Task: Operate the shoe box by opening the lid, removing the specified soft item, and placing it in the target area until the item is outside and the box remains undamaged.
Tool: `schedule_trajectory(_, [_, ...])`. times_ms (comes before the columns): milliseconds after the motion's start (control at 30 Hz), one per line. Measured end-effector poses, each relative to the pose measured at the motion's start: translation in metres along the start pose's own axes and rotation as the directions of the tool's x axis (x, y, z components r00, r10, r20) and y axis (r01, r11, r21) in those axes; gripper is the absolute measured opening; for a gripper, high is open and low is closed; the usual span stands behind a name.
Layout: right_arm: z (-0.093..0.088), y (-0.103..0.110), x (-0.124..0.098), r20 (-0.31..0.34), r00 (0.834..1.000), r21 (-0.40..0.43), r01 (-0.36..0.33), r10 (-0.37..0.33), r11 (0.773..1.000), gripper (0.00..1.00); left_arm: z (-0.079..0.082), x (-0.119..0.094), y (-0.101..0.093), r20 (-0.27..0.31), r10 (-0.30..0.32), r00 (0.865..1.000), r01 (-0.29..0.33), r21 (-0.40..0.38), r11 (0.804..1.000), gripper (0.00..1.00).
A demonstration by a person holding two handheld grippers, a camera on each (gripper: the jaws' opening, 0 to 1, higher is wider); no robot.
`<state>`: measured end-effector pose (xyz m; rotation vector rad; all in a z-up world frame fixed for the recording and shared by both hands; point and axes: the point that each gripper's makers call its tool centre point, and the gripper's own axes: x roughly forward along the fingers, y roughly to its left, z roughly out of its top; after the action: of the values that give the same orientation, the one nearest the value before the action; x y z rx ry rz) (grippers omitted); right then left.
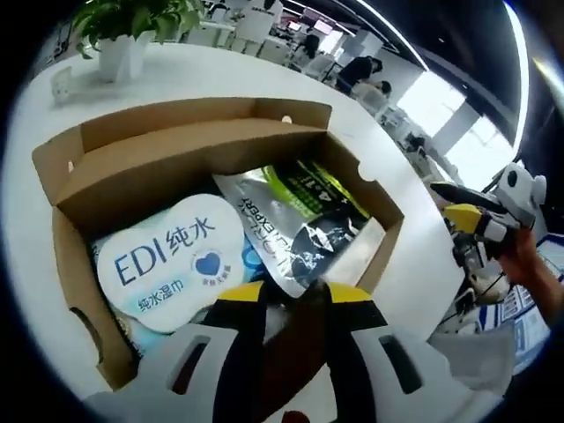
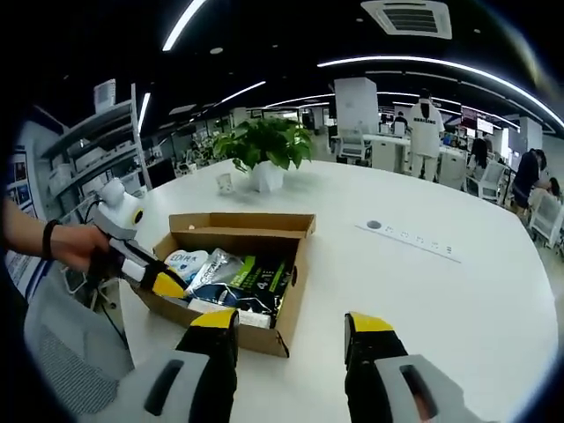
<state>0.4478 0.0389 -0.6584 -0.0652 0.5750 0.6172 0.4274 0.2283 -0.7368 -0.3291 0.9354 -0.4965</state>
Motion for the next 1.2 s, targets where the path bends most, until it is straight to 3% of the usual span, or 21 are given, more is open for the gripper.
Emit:
schedule_trajectory(233, [-0.004,-0.003,-0.005,-0.007,1.000,0.006,0.007,-0.007,1.000,0.45,0.004,0.009,-0.002,0.012,-0.018,1.000,0.019,-0.058,0.998,0.23])
schedule_trajectory(467, [-0.009,-0.003,-0.005,-0.020,1.000,0.005,0.004,-0.004,1.000,0.44,0.006,0.009,0.005,0.026,-0.004,1.000,0.007,-0.109,0.994,0.12])
schedule_trajectory(800, [-0.013,0.010,0.002,-0.032,0.999,0.004,-0.022,0.022,1.000,0.43,0.015,0.004,0.004,0.064,0.064,0.996,-0.061,-0.045,0.997,0.02])
schedule_trajectory(1200, [-0.013,0.015,0.002,-0.034,0.999,0.000,-0.030,0.030,1.000,0.43,0.024,-0.008,0.000,0.104,0.063,0.993,-0.063,-0.009,0.998,0.01])
